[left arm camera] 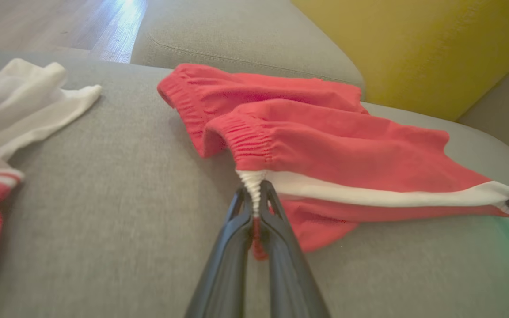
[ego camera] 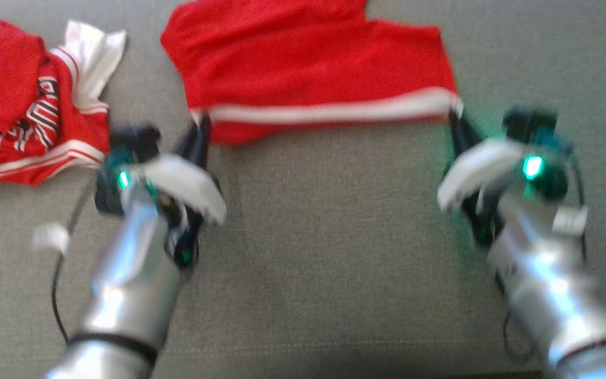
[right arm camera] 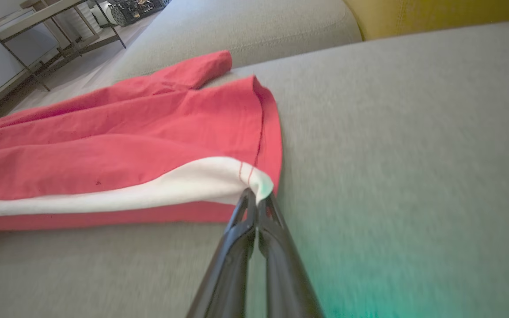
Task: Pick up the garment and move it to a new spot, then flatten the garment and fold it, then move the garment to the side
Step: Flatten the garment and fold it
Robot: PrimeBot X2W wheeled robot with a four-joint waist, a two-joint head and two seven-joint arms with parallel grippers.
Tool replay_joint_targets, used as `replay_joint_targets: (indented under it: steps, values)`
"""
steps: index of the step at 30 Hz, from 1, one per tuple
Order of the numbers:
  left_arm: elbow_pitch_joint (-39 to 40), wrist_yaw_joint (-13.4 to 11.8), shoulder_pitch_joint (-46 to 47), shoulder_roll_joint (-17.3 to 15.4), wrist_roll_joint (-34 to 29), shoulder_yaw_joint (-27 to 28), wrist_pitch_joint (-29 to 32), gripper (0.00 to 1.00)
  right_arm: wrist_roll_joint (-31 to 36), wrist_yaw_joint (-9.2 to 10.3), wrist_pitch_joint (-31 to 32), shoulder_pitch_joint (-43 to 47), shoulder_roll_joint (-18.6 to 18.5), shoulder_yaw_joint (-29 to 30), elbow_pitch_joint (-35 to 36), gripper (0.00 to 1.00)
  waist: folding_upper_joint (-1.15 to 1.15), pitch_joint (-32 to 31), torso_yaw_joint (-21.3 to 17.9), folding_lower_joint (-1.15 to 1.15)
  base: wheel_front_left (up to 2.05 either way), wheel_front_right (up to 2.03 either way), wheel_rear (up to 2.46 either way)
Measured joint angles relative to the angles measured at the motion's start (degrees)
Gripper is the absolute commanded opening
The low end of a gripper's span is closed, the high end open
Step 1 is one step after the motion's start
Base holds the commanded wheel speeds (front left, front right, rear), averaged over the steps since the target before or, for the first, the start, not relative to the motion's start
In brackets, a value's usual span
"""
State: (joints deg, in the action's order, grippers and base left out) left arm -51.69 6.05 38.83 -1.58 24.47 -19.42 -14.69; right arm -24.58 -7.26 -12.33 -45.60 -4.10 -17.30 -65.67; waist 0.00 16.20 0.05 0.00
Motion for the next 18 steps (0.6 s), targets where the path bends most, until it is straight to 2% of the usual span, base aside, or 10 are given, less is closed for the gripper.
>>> replay_joint_targets:
  steps: [6,9,13,16,17,18]
  values:
    - [11.6,-0.1,-13.4,-0.3,-3.0,1.1,0.0,0.0,-4.2,0.0,-0.9,14.7,-0.1,-1.1,10.8,0.0,0.0,-4.3,-0.9,0.0,0.0,0.0,0.0]
    - [17.6,-0.5,-19.9,-1.6,-4.2,1.6,0.0,0.0,-4.8,0.0,-0.7,22.3,-0.4,-0.2,17.1,0.0,0.0,-6.1,-1.6,0.0,0.0,0.0,0.0]
    - [24.3,-1.3,-29.1,-3.4,-4.8,1.5,0.0,0.0,-4.3,0.0,1.6,33.2,-0.6,4.0,27.8,0.0,0.0,-8.4,-2.3,0.0,0.0,0.0,0.0]
    - [29.1,-2.6,-35.1,-4.2,-5.1,1.3,1.2,0.0,-2.3,0.0,6.0,41.6,-0.2,7.2,38.1,0.0,0.0,-9.9,-2.7,-0.01,0.0,0.0,0.0]
    - [29.1,-2.6,-35.1,-4.2,-5.1,1.3,1.2,0.0,-2.3,0.0,6.0,41.6,-0.2,7.2,38.1,0.0,0.0,-9.9,-2.7,-0.01,0.0,0.0,0.0]
    - [30.9,-3.2,-36.8,-4.4,-5.1,1.3,1.9,0.0,-1.4,0.0,7.6,44.6,0.1,8.4,41.9,0.0,0.0,-10.4,-2.7,-0.01,0.0,0.0,0.0]
